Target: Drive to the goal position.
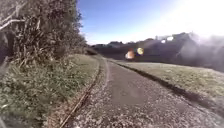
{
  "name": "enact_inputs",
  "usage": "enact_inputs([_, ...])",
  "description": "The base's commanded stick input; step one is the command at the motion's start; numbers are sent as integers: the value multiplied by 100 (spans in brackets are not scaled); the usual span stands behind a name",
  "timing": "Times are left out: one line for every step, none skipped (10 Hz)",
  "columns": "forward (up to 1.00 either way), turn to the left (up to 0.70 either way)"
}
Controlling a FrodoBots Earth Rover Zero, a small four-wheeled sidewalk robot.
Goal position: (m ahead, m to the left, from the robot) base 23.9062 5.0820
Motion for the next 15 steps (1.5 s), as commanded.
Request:
enact_inputs([0, -23])
enact_inputs([0, -57])
enact_inputs([85, -26])
enact_inputs([85, -13])
enact_inputs([85, 0])
enact_inputs([85, 0])
enact_inputs([85, 0])
enact_inputs([85, 0])
enact_inputs([85, 0])
enact_inputs([75, 0])
enact_inputs([39, 0])
enact_inputs([4, 0])
enact_inputs([0, 0])
enact_inputs([0, 0])
enact_inputs([0, 0])
